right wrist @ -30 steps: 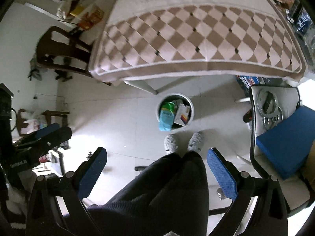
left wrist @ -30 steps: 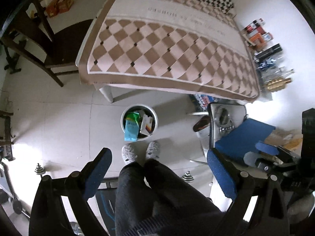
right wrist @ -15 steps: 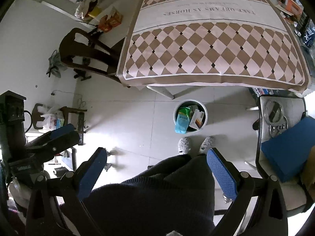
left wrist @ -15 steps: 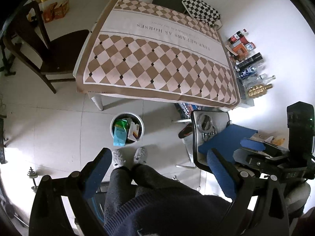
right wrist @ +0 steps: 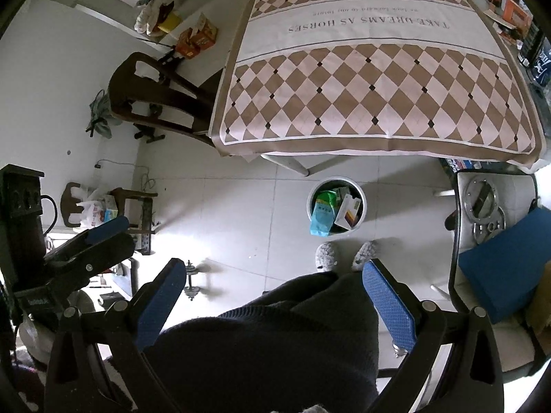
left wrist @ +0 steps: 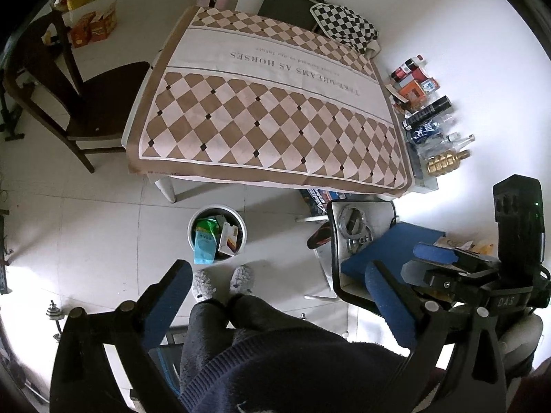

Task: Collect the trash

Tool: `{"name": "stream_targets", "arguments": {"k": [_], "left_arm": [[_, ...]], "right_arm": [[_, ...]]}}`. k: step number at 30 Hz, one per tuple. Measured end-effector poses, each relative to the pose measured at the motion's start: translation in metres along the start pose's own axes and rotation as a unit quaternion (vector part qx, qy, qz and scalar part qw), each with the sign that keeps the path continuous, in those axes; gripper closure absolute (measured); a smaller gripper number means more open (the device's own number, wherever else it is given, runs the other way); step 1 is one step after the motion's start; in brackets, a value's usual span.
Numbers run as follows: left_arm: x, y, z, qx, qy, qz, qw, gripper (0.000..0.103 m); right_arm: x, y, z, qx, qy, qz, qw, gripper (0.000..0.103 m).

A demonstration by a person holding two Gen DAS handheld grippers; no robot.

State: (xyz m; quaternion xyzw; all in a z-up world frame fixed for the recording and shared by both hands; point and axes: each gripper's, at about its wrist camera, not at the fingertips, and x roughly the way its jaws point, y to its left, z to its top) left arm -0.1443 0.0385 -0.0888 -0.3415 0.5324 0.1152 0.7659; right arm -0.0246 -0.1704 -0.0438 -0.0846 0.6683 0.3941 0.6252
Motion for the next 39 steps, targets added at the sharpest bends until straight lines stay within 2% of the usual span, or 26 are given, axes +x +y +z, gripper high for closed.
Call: {"name": "stream_targets", "arguments": {"k": [13,23,39], "left_arm": [[0.001,-0.005,-0.001,0.012,0.008,-0.003,0.9999,0.0],[0.003,-0.009,-0.005,0.026,0.016,-0.009,0.9995,0.0],[-0.001,-0.016,-0.005,0.03,0.012,-0.024,0.9992,0.0]], "right_arm": [[-0.003,-0.005,0.0,-0.003,0.004,0.003,1.0,0.0],[-0.002,-0.006,-0.016,-0.006,0.013,0.012,1.0,0.0],[-0.008,-0.013,-0.025,0.001,0.014,0.013,1.0,0.0]]}}
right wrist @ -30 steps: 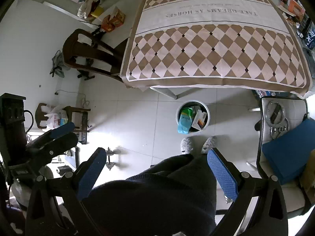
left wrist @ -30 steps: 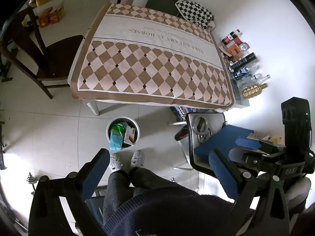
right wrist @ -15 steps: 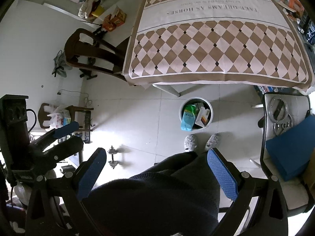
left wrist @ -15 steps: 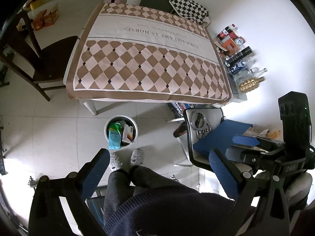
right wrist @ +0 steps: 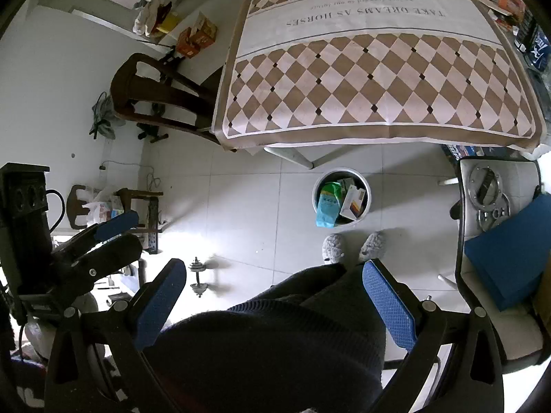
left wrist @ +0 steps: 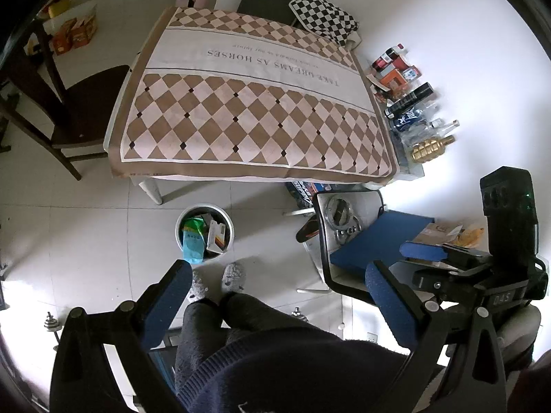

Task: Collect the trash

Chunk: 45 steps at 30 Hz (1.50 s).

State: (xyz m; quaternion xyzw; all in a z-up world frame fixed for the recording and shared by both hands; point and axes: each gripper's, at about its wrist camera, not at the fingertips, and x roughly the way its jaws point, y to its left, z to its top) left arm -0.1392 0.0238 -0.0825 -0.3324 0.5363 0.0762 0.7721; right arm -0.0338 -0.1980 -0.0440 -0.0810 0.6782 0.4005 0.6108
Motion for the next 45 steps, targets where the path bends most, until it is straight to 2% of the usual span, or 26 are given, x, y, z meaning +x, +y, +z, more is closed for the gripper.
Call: {"name": "stream_targets", "arguments": {"k": [45], "left_arm": [[-0.0068,0.0023,-0.0088,-0.008,-0.005,0.004,1.0,0.0]], "right_arm": [[-0.004,0.0043,-0.0018,-0.002,0.004,0.002,1.0,0.0]]}}
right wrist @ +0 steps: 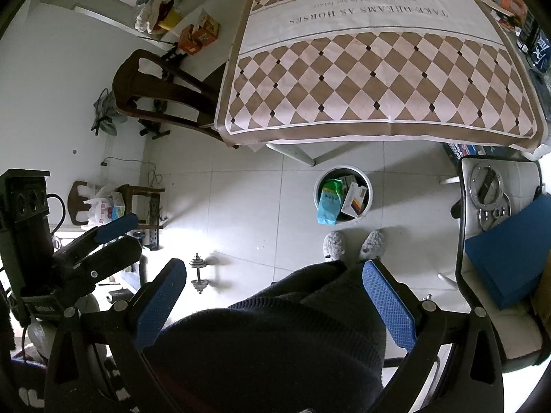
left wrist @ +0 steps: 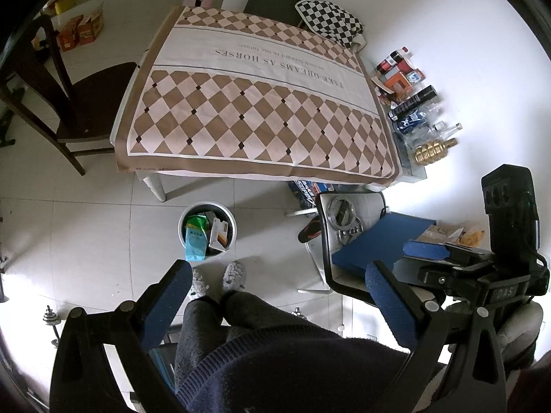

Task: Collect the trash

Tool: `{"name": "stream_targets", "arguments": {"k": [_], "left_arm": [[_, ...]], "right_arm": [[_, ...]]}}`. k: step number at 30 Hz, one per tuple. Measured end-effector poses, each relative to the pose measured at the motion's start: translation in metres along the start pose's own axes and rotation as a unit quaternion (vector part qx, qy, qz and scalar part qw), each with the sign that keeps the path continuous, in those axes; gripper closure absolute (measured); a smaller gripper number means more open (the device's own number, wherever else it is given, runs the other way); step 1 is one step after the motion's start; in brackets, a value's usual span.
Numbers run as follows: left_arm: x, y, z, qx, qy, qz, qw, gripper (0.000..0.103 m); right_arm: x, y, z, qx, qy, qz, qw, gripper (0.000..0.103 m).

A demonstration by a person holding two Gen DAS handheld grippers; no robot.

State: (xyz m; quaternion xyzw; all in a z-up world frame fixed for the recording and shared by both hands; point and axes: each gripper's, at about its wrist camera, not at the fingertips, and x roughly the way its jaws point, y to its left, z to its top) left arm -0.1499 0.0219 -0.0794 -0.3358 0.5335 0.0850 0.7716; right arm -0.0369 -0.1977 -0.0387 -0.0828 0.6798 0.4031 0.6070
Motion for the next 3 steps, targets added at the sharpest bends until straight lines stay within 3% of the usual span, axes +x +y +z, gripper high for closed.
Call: {"name": "stream_targets", "arguments": {"k": [3], "left_arm": [[0.0006,0.0,0.0006,-0.002,0.0,-0.001,1.0,0.0]], "right_arm": [[-0.0006,-0.0005,-0.0013,-0.002,0.001,-0.001,1.0,0.0]]}}
